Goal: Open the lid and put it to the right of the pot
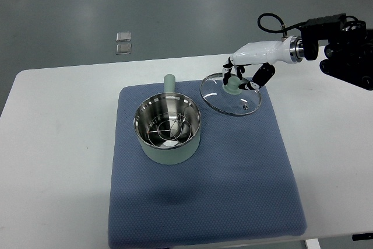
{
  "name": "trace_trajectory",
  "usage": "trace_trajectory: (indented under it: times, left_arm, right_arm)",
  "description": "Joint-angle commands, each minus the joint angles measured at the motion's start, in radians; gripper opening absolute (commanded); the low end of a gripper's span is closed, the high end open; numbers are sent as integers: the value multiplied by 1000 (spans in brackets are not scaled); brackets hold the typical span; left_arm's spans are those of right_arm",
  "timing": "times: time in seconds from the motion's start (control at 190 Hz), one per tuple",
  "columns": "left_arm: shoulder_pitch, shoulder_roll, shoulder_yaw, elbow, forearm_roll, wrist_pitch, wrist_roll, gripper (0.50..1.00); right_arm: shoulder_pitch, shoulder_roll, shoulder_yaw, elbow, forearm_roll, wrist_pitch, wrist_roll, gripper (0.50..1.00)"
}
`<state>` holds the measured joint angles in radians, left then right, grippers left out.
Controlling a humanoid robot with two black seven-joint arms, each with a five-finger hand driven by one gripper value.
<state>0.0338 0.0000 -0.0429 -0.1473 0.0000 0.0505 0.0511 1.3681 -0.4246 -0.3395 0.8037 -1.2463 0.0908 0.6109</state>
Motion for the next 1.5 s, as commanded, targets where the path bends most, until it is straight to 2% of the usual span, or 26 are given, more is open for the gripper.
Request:
trace_trajectory:
  times: [0.0,0.332,0.337,0.353,0.358,0.363,0.369,0.374,0.379,0.384,0.4,0.421,0.506,0.553,0.806,0.916,0.964,1.011,1.016,1.09,1.143,1.148,1.164,1.317,1.396,1.496]
  left_arm:
    - [0,0,0,0,0,0,0,1000]
    - [0,0,0,0,0,0,0,1000]
    - [0,0,0,0,0,-1,0,1000]
    - [1,0,0,0,0,-1,0,1000]
    - [0,0,0,0,0,0,0,1000]
    - [0,0,0,0,0,0,0,1000]
    - [0,0,0,0,0,0,1,1000]
    - [0,0,0,0,0,0,1,1000]
    - [0,0,0,0,0,0,0,1000]
    - [0,0,0,0,0,0,0,1000]
    - [0,0,0,0,0,0,0,1000]
    - [0,0,0,0,0,0,1,1000]
    - [0,0,0,0,0,0,0,1000]
    - [0,0,0,0,0,0,0,1000]
    - [0,0,0,0,0,0,0,1000]
    - [0,0,0,0,0,0,1,1000]
    - [0,0,0,0,0,0,0,1000]
    - [0,0,0,0,0,0,0,1000]
    - [0,0,0,0,0,0,0,1000]
    - [0,0,0,0,0,-1,0,1000]
    - [0,0,0,0,0,-1,0,1000]
    - [0,0,0,0,0,-1,0,1000]
    - [0,0,0,0,0,-1,0,1000]
    - [0,0,0,0,0,0,0,1000]
    - [0,0,0,0,0,0,0,1000]
    - [0,0,0,0,0,-1,1,1000]
  right_arm:
    - [-27,0,-1,-1,-2,-14,0,500]
    - [-55,1,-1,-3,-1,-19,0,500]
    - [-56,1,-1,-3,1,-19,0,531]
    - [-58,1,-1,-3,2,-19,0,562]
    - [-60,1,-1,-3,4,-19,0,594]
    - [-60,1,-1,-3,4,-19,0,594]
    - [-61,1,-1,-3,7,-19,0,627]
    - [-61,1,-1,-3,7,-19,0,627]
    - [-63,1,-1,-3,8,-19,0,664]
    - [-63,1,-1,-3,8,-19,0,664]
    - [-64,1,0,-3,11,-19,0,733]
    - [-66,1,0,-3,13,-17,0,778]
    - [-72,1,0,-3,15,-19,0,862]
    - [-76,1,2,-3,15,-19,0,887]
    - [-95,-2,135,-3,68,6,0,895]
    - [-112,0,198,-17,176,75,-8,917]
    - [-122,4,231,-31,255,118,-39,928]
    - [-122,4,231,-31,255,118,-39,928]
    - [-136,10,261,-41,343,145,-92,928]
    - [-170,23,307,-46,479,153,-187,928]
    - [-170,23,307,-46,479,153,-188,928]
    - [-200,29,351,-47,580,155,-254,930]
    - [-217,32,373,-47,626,155,-284,930]
    - [-323,90,543,-60,899,142,-453,930]
    - [-368,116,628,-64,1002,144,-494,930]
    - [-415,141,720,-71,1105,144,-504,930]
